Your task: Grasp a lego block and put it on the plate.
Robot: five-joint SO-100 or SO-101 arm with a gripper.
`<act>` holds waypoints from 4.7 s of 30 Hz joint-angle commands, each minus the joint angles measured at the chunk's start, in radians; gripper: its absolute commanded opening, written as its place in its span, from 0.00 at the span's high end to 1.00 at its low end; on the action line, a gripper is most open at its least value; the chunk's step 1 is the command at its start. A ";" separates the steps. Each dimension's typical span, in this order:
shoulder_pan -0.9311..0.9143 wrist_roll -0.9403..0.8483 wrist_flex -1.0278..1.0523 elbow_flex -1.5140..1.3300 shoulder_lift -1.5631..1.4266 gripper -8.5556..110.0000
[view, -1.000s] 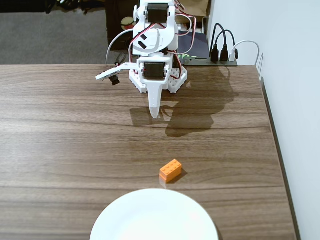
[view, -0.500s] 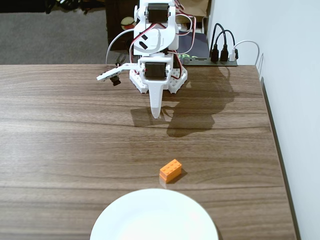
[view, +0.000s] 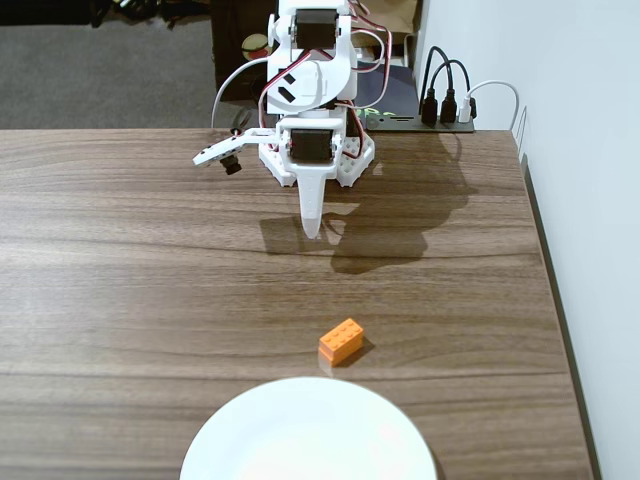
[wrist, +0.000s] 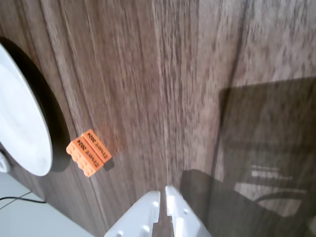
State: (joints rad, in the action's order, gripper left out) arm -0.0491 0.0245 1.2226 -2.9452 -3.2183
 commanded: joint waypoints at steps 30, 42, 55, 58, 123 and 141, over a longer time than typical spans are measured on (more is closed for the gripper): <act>0.011 -0.308 -0.491 0.100 0.434 0.92; 0.021 -0.311 -0.469 0.153 0.479 0.92; 0.041 -0.419 -0.422 0.276 0.603 0.92; 0.046 -0.482 -0.436 0.276 0.612 0.92; 0.089 -0.523 -0.250 0.798 1.220 0.92; 0.149 -0.480 -0.198 0.927 1.338 0.89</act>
State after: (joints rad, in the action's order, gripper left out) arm 0.0905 -0.4571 1.0140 -2.0785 -1.8837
